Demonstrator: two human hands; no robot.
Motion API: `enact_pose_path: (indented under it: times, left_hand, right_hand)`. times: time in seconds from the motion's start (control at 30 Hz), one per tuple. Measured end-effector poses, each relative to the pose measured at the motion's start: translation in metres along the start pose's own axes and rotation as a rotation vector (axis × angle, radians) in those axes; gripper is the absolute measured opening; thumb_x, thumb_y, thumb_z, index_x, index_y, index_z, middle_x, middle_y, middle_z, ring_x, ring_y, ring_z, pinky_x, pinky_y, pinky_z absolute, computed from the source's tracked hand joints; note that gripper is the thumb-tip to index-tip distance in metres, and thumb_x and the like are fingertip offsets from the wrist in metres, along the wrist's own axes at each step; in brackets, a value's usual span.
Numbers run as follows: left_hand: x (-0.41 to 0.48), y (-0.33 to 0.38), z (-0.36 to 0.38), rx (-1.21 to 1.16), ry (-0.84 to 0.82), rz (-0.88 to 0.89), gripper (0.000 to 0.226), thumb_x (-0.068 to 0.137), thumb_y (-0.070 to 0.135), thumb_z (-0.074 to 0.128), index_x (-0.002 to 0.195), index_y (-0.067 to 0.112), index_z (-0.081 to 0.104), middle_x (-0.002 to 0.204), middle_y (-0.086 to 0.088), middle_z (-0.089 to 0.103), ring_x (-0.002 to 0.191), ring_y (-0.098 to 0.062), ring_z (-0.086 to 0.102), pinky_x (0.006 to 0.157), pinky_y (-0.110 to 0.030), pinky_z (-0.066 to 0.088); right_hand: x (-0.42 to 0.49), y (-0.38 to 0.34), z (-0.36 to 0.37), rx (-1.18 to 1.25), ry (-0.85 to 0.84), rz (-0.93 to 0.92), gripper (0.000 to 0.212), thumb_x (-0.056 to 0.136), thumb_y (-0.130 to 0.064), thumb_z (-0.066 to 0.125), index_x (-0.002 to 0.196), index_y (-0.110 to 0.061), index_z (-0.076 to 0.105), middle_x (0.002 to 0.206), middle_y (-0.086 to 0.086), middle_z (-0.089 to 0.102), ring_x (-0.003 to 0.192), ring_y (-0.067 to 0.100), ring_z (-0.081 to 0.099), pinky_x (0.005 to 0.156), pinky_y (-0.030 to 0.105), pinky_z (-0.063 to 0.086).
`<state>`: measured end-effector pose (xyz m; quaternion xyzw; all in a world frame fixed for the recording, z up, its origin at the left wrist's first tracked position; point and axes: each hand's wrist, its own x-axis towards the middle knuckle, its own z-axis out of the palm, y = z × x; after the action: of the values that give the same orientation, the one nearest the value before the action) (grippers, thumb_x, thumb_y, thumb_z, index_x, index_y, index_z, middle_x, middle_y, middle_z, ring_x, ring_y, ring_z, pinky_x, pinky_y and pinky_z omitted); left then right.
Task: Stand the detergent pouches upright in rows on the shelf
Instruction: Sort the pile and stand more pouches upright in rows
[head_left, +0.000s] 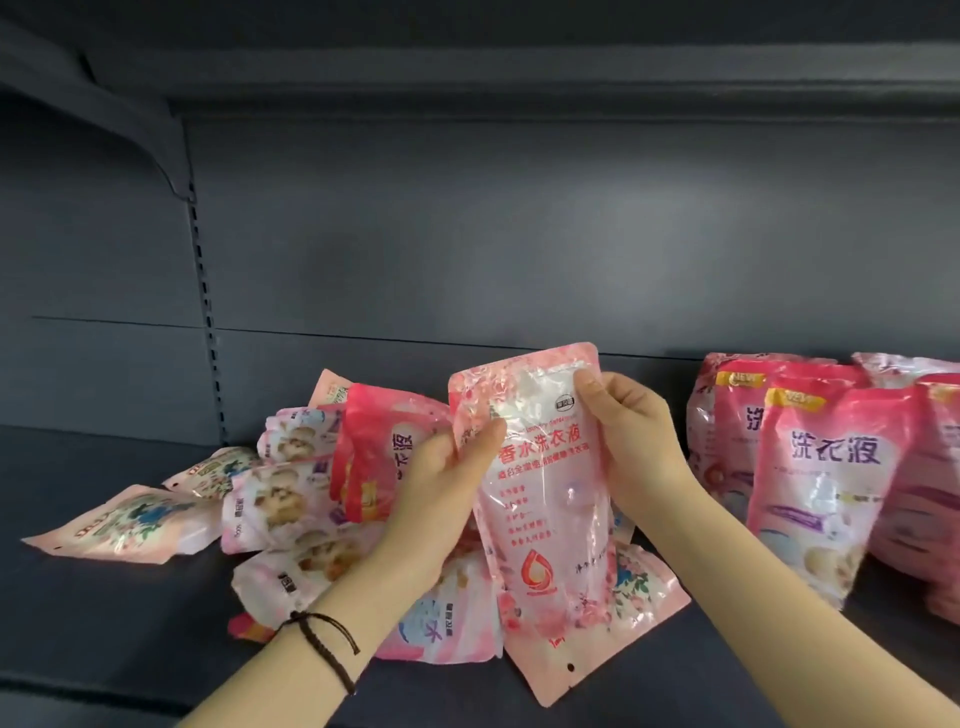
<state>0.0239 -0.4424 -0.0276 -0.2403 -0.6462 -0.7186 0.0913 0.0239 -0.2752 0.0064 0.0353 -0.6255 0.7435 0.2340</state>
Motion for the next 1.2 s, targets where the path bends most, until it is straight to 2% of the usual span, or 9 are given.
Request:
enact_pose_path:
  times: [0.1,0.2,0.3,0.43,0.67,0.87,0.97,1.07,1.2]
  left_hand:
    - [-0.006,0.001,0.013,0.003,0.045,0.027,0.058,0.076,0.059,0.056,0.085,0.003,0.065,0.087,-0.025,0.066,0.077,-0.028,0.067,0.066,-0.027,0.054]
    - [-0.004,0.008,0.031,-0.057,-0.007,0.048,0.033,0.086,0.046,0.056,0.072,0.019,0.068,0.078,-0.008,0.073,0.072,-0.017,0.071,0.058,-0.020,0.055]
    - [-0.001,0.013,0.056,-0.095,-0.110,0.068,0.027,0.090,0.040,0.054,0.087,0.020,0.072,0.088,0.002,0.076,0.081,-0.011,0.072,0.061,-0.015,0.053]
    - [-0.003,0.015,0.103,-0.119,-0.169,0.028,0.048,0.083,0.050,0.055,0.099,0.008,0.069,0.095,-0.009,0.074,0.091,-0.023,0.071,0.077,-0.034,0.059]
    - [0.003,-0.006,0.194,-0.122,-0.313,-0.044,0.025,0.088,0.045,0.055,0.090,0.025,0.069,0.089,0.008,0.075,0.082,-0.005,0.070,0.061,-0.012,0.052]
    - [-0.001,-0.012,0.241,-0.057,-0.260,-0.095,0.070,0.080,0.058,0.055,0.106,-0.006,0.059,0.107,-0.031,0.062,0.094,-0.041,0.064,0.089,-0.051,0.051]
    - [-0.006,-0.016,0.245,-0.040,-0.236,-0.056,0.052,0.078,0.060,0.056,0.105,0.016,0.066,0.100,-0.002,0.073,0.095,-0.015,0.069,0.085,-0.035,0.057]
    - [-0.020,-0.033,0.237,0.021,-0.277,-0.037,0.045,0.078,0.053,0.064,0.118,0.034,0.057,0.109,0.020,0.068,0.102,0.002,0.064,0.081,-0.018,0.054]
    - [-0.040,-0.058,0.225,0.174,-0.326,-0.112,0.056,0.069,0.042,0.075,0.119,0.043,0.051,0.115,0.020,0.066,0.109,-0.001,0.062,0.090,-0.034,0.054]
  right_hand:
    - [-0.018,-0.007,-0.009,0.016,0.055,-0.095,0.029,0.092,-0.029,0.061,0.089,0.000,0.062,0.085,0.017,0.054,0.076,0.031,0.049,0.072,0.049,0.046]
    - [-0.032,-0.018,-0.027,0.013,0.115,-0.150,0.027,0.091,-0.030,0.062,0.078,-0.007,0.064,0.078,0.015,0.057,0.069,0.028,0.052,0.068,0.043,0.049]
    - [-0.040,-0.032,-0.052,0.020,0.153,-0.199,0.029,0.091,-0.030,0.063,0.063,-0.020,0.065,0.067,0.002,0.064,0.061,0.017,0.059,0.059,0.032,0.053]
    - [-0.051,-0.046,-0.098,0.000,0.218,-0.239,0.028,0.090,-0.031,0.063,0.066,-0.019,0.064,0.068,0.000,0.065,0.061,0.015,0.061,0.059,0.031,0.056]
    - [-0.059,-0.054,-0.184,0.025,0.327,-0.177,0.025,0.092,-0.032,0.060,0.071,-0.019,0.058,0.073,0.003,0.060,0.067,0.019,0.057,0.066,0.035,0.054]
    - [-0.058,-0.047,-0.233,-0.035,0.302,-0.139,0.025,0.094,-0.035,0.055,0.078,-0.016,0.053,0.074,0.000,0.056,0.069,0.015,0.053,0.061,0.027,0.049]
    - [-0.068,-0.040,-0.249,-0.209,0.174,-0.205,0.008,0.096,-0.027,0.055,0.095,-0.020,0.059,0.087,-0.003,0.068,0.072,0.008,0.064,0.055,0.015,0.050]
    - [-0.080,-0.024,-0.261,-0.319,0.014,-0.224,0.040,0.090,-0.012,0.064,0.123,-0.030,0.048,0.113,-0.005,0.067,0.104,0.009,0.065,0.079,0.025,0.057]
    - [-0.088,-0.009,-0.271,-0.437,-0.058,-0.150,0.058,0.085,-0.013,0.069,0.122,-0.047,0.040,0.112,-0.023,0.065,0.105,0.002,0.063,0.079,0.023,0.056]
